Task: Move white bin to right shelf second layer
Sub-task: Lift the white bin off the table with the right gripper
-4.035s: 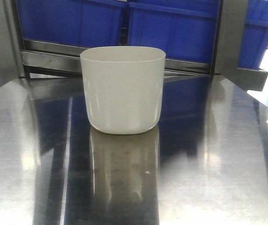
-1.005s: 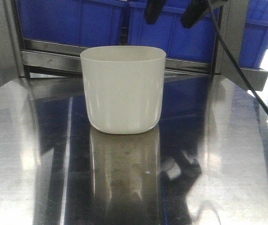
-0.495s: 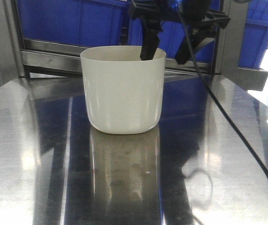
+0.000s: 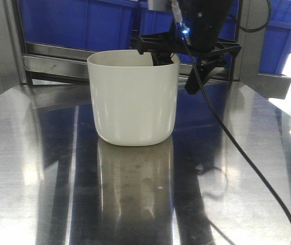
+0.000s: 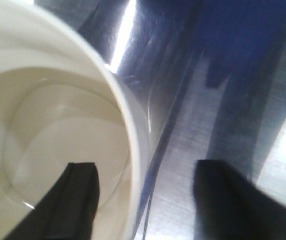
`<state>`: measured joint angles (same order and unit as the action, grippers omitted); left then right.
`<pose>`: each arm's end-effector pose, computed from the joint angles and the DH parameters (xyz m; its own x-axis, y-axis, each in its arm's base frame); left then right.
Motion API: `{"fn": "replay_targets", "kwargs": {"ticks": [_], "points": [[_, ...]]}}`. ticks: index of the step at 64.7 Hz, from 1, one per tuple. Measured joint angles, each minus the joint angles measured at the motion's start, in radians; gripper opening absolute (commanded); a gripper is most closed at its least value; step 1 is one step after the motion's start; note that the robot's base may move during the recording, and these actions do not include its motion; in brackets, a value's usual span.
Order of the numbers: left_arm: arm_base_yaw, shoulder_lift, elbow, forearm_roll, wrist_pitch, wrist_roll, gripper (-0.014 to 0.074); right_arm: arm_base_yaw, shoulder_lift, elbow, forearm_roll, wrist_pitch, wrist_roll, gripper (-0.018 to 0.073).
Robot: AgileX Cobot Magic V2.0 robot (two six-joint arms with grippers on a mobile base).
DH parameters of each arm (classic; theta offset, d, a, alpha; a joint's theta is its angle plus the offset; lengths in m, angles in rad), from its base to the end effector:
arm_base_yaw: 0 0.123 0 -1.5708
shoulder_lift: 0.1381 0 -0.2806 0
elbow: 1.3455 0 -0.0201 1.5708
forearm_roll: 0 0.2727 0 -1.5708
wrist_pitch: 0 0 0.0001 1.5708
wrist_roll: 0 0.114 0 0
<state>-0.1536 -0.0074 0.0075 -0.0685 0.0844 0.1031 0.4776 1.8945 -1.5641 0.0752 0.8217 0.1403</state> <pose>0.1044 -0.0168 0.2035 0.0084 0.0339 -0.9994 0.1585 0.9867 0.0348 0.3965 0.2123 0.2285 -0.8540 -0.2279 -0.4678 -0.3261 0.9350 0.1397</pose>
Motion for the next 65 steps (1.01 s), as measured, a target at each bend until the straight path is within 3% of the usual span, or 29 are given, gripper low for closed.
{"fn": "replay_targets", "kwargs": {"ticks": [6, 9, 22, 42, 54, 65], "points": [[0.0, 0.0, 0.0, 0.0, 0.0, 0.0, 0.0085, 0.002, 0.0, 0.0, 0.002, -0.023, 0.0, 0.0038], [0.0, 0.0, 0.0, 0.0, 0.0, 0.0, 0.0085, 0.002, -0.002, 0.0, 0.002, -0.037, 0.0, 0.0071], [0.0, 0.0, 0.0, 0.0, 0.0, 0.0, 0.0085, 0.002, -0.062, 0.0, -0.008, -0.107, -0.002, 0.0057], [0.0, 0.0, 0.0, 0.0, 0.0, 0.0, 0.0085, -0.005, -0.293, 0.023, -0.101, -0.194, -0.002, 0.0057], [0.0, 0.0, 0.0, 0.0, 0.0, 0.0, 0.0085, -0.039, -0.484, 0.164, -0.122, -0.268, -0.005, 0.0057], [0.0, 0.0, 0.0, 0.0, 0.0, 0.0, 0.0085, -0.12, -0.673, 0.367, -0.123, -0.353, -0.007, 0.0057]]}}
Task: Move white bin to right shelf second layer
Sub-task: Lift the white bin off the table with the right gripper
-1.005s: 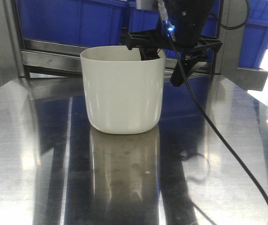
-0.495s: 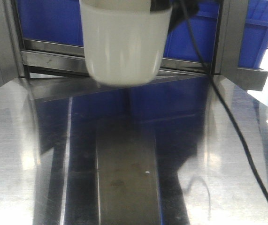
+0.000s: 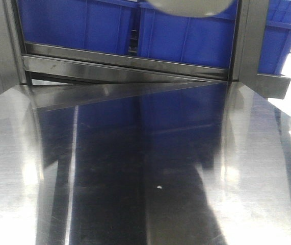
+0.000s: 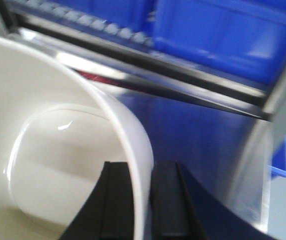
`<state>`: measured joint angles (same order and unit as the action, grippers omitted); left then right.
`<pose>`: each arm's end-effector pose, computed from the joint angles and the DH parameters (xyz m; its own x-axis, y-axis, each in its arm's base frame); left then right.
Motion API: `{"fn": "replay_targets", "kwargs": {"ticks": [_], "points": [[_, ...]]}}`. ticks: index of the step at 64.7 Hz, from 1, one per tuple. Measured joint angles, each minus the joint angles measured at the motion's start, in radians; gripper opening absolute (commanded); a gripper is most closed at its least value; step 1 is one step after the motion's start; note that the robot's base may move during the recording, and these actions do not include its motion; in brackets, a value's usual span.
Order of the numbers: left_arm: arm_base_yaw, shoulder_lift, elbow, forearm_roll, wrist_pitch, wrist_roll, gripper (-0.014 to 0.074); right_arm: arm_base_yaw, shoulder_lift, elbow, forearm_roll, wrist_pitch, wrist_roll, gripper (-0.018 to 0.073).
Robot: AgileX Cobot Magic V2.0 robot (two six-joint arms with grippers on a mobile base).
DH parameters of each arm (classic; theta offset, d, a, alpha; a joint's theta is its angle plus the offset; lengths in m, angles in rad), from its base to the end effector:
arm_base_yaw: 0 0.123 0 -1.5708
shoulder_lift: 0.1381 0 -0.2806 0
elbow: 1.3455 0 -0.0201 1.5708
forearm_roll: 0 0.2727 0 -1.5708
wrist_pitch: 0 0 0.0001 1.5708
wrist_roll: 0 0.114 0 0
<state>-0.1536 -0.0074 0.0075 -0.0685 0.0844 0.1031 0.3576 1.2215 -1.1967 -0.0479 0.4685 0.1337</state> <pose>0.1044 -0.0168 0.2035 0.0084 0.0339 -0.9994 0.1585 0.9867 0.0348 0.2976 0.1086 0.3894 -0.3982 -0.0519 -0.9158 -0.2964 0.9521 0.0750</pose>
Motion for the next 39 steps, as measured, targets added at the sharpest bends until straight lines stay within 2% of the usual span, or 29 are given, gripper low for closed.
{"fn": "replay_targets", "kwargs": {"ticks": [15, 39], "points": [[0.0, 0.0, 0.0, 0.0, 0.0, 0.0, 0.0085, -0.125, -0.268, 0.272, -0.005, -0.041, 0.0, 0.0057], [0.0, 0.0, 0.0, 0.0, 0.0, 0.0, 0.0085, -0.148, -0.546, 0.555, -0.005, -0.053, -0.002, 0.0057]]}}
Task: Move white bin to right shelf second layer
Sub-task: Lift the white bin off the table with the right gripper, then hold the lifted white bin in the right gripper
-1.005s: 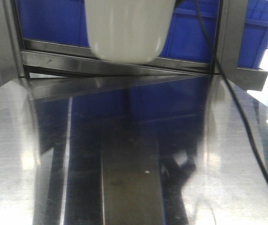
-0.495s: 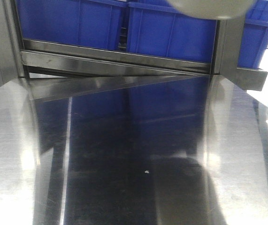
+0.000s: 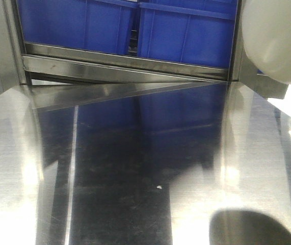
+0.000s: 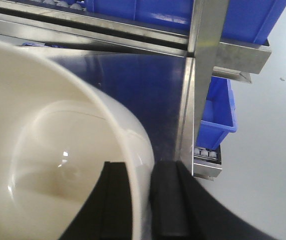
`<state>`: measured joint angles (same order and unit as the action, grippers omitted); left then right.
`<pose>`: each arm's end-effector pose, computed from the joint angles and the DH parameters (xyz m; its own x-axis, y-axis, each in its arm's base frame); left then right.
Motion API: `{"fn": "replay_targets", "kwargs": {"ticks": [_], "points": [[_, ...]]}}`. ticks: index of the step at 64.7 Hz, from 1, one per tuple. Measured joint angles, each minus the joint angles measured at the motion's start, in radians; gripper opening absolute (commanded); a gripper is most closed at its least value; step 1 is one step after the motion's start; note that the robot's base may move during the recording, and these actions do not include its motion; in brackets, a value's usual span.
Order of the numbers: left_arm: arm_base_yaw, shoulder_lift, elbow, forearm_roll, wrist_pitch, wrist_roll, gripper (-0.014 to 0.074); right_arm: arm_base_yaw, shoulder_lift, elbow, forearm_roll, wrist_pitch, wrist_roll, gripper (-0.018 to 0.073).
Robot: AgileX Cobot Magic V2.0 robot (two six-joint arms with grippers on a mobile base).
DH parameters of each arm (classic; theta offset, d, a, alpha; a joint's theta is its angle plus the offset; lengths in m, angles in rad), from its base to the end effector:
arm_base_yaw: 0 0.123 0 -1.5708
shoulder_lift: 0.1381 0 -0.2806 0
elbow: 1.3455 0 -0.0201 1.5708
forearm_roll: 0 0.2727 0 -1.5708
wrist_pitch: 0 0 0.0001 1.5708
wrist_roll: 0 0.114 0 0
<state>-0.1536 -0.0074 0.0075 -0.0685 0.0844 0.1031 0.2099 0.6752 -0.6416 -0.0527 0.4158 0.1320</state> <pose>0.1044 -0.0168 0.2035 0.0084 0.0339 -0.9994 0.1585 0.9867 0.0348 0.1814 0.0362 0.3211 -0.3607 0.0087 -0.9326 -0.1592 0.9847 0.0708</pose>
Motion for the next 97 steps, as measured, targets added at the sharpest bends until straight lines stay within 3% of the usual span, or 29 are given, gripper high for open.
{"fn": "replay_targets", "kwargs": {"ticks": [97], "points": [[0.0, 0.0, 0.0, 0.0, 0.0, 0.0, 0.0085, 0.0, -0.044, 0.031, 0.003, -0.025, 0.0, 0.0057]]}}
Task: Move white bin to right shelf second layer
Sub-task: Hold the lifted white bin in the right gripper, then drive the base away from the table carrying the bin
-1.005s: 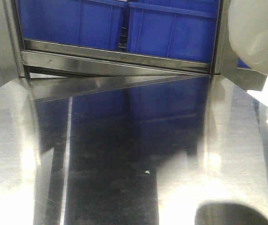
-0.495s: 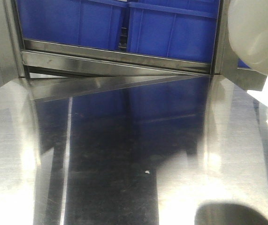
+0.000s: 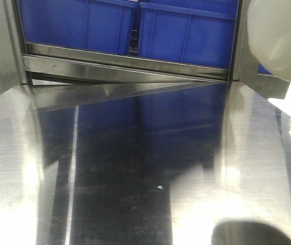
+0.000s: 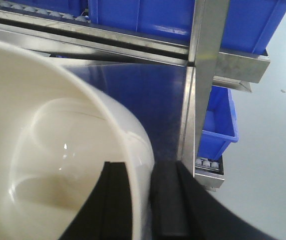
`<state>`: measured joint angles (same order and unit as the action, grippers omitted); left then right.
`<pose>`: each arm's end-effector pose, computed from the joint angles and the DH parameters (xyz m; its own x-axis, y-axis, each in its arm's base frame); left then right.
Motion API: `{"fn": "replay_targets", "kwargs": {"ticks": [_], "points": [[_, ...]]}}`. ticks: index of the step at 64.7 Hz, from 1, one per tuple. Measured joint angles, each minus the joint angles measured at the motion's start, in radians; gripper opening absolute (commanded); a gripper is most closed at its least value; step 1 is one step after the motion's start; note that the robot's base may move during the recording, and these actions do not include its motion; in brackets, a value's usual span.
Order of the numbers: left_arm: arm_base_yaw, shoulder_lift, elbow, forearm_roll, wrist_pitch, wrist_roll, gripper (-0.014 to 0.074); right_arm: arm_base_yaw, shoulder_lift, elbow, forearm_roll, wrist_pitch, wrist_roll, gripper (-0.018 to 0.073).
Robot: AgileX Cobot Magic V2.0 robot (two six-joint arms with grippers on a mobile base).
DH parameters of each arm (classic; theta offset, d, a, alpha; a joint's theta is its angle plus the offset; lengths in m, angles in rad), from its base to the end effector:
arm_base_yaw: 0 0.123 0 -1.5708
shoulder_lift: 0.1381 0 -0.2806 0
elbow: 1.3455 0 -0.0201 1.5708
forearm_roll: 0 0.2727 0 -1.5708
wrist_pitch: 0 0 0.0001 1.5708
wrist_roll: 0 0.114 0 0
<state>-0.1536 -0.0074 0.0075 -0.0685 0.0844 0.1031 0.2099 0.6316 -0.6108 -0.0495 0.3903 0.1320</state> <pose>0.1044 -0.0168 0.2035 0.0084 0.0339 -0.9994 0.1585 0.9867 0.0348 0.1739 0.0348 0.3201 -0.3262 0.0185 -0.9451 -0.1634 0.9837 0.0757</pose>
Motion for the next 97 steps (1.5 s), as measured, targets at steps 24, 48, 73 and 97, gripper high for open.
{"fn": "replay_targets", "kwargs": {"ticks": [24, 48, 73, 97], "points": [[0.0, 0.0, 0.0, 0.0, 0.0, 0.0, 0.0085, 0.0, 0.0, 0.0, 0.0, 0.0, 0.0, 0.0057], [0.0, 0.0, 0.0, 0.0, 0.0, 0.0, 0.0085, 0.0, 0.0, 0.0, 0.0, 0.0, 0.0, 0.0057], [0.0, 0.0, 0.0, 0.0, 0.0, 0.0, 0.0085, 0.0, 0.0, 0.0, 0.0, 0.0, 0.0, 0.0057], [0.0, 0.0, 0.0, 0.0, -0.002, 0.0, 0.0085, 0.0, -0.003, 0.0, 0.001, 0.0, 0.0, 0.0057]]}}
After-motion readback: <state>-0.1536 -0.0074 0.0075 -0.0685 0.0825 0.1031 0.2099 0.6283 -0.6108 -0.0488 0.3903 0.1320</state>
